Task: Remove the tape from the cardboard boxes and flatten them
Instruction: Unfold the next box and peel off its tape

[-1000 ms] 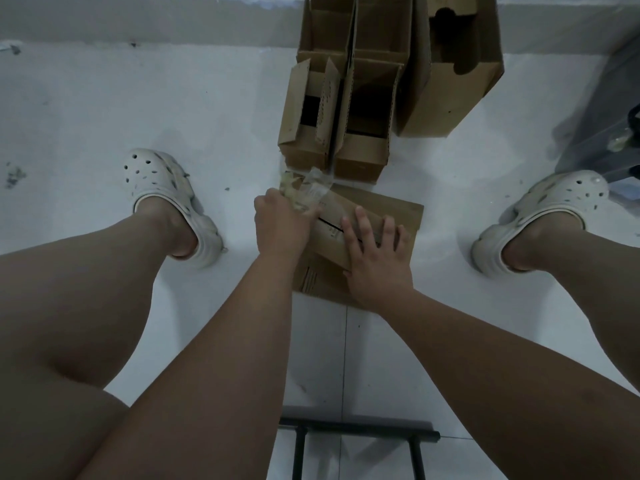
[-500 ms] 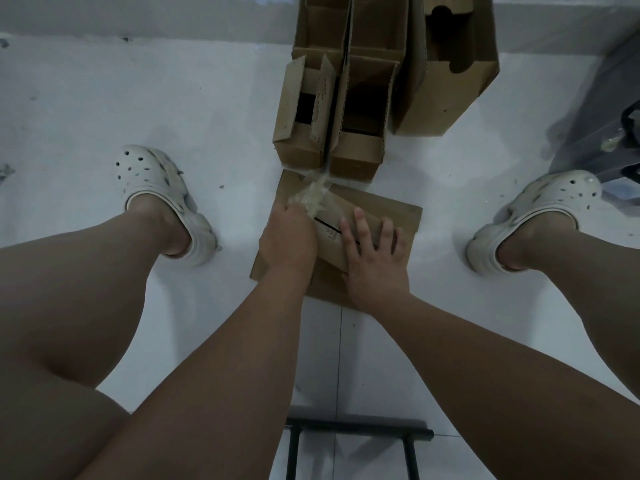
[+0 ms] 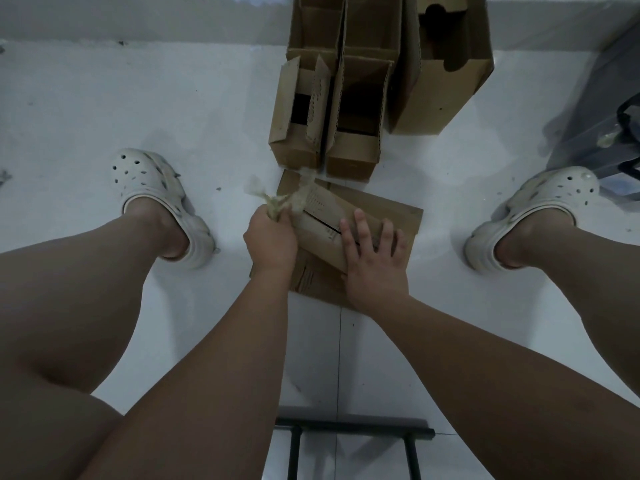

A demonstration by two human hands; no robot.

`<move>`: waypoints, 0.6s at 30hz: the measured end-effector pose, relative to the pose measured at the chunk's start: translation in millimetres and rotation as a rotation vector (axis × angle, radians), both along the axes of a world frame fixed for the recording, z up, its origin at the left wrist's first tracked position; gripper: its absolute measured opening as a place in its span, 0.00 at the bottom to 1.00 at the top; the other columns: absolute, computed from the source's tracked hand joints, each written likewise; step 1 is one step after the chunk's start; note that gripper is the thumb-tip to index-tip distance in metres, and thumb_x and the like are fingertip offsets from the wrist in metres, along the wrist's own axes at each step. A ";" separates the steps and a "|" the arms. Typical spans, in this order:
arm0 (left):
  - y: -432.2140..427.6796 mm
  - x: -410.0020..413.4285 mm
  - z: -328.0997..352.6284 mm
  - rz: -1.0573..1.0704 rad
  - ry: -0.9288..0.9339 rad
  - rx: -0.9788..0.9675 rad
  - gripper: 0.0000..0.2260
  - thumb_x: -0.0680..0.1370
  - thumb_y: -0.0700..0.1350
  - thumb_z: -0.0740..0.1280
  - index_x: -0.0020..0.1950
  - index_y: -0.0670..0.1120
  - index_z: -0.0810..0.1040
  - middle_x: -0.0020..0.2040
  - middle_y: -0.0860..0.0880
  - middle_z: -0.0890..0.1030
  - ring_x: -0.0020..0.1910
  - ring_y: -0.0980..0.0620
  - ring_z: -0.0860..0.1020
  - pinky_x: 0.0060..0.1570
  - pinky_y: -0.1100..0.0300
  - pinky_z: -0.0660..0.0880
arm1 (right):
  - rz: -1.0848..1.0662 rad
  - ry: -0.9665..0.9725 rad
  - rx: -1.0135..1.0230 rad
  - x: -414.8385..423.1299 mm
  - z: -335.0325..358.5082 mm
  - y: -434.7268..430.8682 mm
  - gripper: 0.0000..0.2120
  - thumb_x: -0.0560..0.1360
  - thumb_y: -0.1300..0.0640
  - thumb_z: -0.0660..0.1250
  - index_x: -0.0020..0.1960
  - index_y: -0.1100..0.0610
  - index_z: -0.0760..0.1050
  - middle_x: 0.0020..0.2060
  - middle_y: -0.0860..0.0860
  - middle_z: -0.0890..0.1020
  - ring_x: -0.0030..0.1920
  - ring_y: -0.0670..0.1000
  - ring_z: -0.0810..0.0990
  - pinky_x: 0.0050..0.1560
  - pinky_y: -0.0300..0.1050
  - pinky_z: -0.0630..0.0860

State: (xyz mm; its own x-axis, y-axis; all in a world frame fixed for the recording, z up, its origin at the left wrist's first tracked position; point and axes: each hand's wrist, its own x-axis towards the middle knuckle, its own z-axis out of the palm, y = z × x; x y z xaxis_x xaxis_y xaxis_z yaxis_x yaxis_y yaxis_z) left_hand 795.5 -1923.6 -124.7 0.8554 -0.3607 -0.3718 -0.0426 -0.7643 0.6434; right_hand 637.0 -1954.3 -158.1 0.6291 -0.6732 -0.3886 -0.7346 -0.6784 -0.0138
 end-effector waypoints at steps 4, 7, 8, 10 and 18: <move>-2.7 7.9 -0.6 0.309 0.229 -0.203 0.14 0.79 0.49 0.64 0.36 0.46 0.69 0.33 0.50 0.74 0.30 0.54 0.72 0.28 0.67 0.67 | -0.028 -0.002 0.010 0.7 -1.2 -1.7 0.45 0.77 0.43 0.60 0.76 0.52 0.29 0.75 0.55 0.33 0.71 0.68 0.41 0.71 0.67 0.40; -3.4 12.2 -0.1 0.756 0.584 -0.457 0.07 0.80 0.44 0.63 0.45 0.42 0.73 0.33 0.47 0.74 0.28 0.53 0.73 0.31 0.60 0.73 | -0.048 -0.002 0.001 2.0 -1.1 -2.5 0.45 0.77 0.43 0.60 0.76 0.51 0.30 0.75 0.55 0.33 0.72 0.68 0.42 0.70 0.67 0.38; -2.4 13.2 -0.2 0.828 0.646 -0.479 0.04 0.80 0.42 0.62 0.48 0.41 0.73 0.34 0.47 0.74 0.28 0.53 0.74 0.32 0.60 0.75 | -0.050 -0.001 -0.001 2.1 -1.4 -2.4 0.45 0.77 0.42 0.60 0.76 0.52 0.29 0.75 0.55 0.33 0.71 0.67 0.42 0.70 0.67 0.38; -0.3 13.5 0.0 0.891 0.696 -0.497 0.04 0.79 0.34 0.59 0.49 0.40 0.72 0.36 0.46 0.73 0.26 0.53 0.72 0.30 0.60 0.73 | -0.052 -0.001 -0.001 1.7 -2.1 -2.2 0.46 0.77 0.43 0.60 0.76 0.52 0.29 0.74 0.55 0.32 0.71 0.68 0.42 0.69 0.67 0.37; -9.6 11.3 19.5 0.724 0.488 -0.356 0.05 0.77 0.40 0.58 0.51 0.48 0.64 0.40 0.48 0.69 0.32 0.54 0.67 0.31 0.62 0.62 | -0.066 0.009 0.016 2.0 0.0 -2.0 0.47 0.77 0.43 0.61 0.75 0.51 0.27 0.74 0.55 0.30 0.72 0.68 0.40 0.70 0.67 0.37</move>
